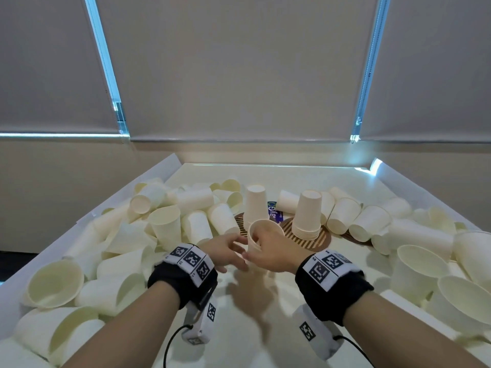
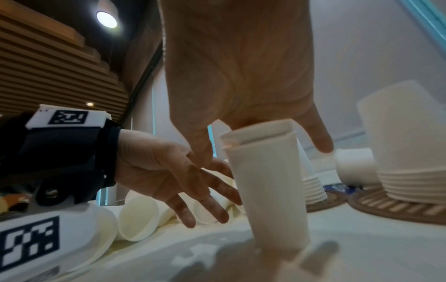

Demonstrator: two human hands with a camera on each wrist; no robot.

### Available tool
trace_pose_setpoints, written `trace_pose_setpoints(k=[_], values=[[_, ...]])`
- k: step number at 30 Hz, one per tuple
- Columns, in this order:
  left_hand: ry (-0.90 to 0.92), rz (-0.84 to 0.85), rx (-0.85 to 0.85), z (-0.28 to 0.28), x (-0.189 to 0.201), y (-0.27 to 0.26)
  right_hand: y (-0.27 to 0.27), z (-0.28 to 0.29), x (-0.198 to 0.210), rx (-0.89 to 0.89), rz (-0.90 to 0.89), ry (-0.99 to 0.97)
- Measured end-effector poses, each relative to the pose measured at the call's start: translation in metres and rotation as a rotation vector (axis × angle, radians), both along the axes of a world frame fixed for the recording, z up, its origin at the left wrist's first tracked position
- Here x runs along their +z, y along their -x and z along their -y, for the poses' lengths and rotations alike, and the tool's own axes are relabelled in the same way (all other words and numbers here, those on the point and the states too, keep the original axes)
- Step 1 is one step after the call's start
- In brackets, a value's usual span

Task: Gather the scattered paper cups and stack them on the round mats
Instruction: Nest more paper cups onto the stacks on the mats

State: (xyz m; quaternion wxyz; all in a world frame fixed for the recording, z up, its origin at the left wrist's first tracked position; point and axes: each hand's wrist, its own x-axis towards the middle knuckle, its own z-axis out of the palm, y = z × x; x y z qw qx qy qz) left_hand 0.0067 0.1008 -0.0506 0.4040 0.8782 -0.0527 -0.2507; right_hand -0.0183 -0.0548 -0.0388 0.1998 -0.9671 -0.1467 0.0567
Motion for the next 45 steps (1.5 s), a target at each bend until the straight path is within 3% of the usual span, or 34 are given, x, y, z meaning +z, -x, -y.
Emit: trace_pose_setpoints(k=[5, 10, 13, 17, 20, 25, 27, 30, 32, 35, 38, 41, 45], values=[[0.004, 0.155, -0.016, 0.011, -0.010, -0.007, -0.022, 0.011, 0.003, -0.088, 0.098, -0.256], [0.583, 0.144, 0.289, 0.017, 0.018, -0.027, -0.045, 0.016, 0.026, -0.361, 0.069, -0.818], [0.677, 0.347, 0.460, 0.025, 0.041, -0.042, -0.052, 0.016, 0.035, -0.423, -0.002, -0.980], [0.490, 0.776, 0.612, 0.034, 0.071, -0.063, -0.066, 0.022, 0.037, -0.451, 0.027, -0.704], [0.204, 0.966, 0.513, 0.043, 0.091, -0.073, -0.068, 0.030, 0.036, -0.426, 0.056, -0.603], [-0.173, 0.760, 0.215, 0.064, 0.069, -0.094, -0.060, 0.037, 0.021, -0.407, 0.104, -0.587], [-0.212, 0.691, 0.145, 0.066, 0.053, -0.098, -0.058, 0.037, 0.015, -0.407, 0.115, -0.584], [-0.089, 0.714, 0.274, 0.051, 0.035, -0.096, -0.060, 0.035, 0.006, -0.414, 0.130, -0.537], [-0.186, 0.745, 0.408, 0.038, 0.023, -0.090, -0.062, 0.031, 0.000, -0.397, 0.138, -0.514], [-0.525, 0.628, 0.274, 0.031, 0.001, -0.078, -0.060, 0.023, -0.011, -0.317, 0.075, -0.465], [-0.681, 0.578, 0.178, 0.033, -0.014, -0.075, -0.053, 0.015, -0.019, -0.246, 0.052, -0.432], [-0.789, 0.568, 0.228, 0.039, -0.012, -0.081, -0.050, 0.015, -0.022, -0.194, 0.028, -0.435], [-0.753, 0.590, 0.334, 0.044, 0.000, -0.088, -0.052, 0.022, -0.021, -0.167, 0.031, -0.410]])
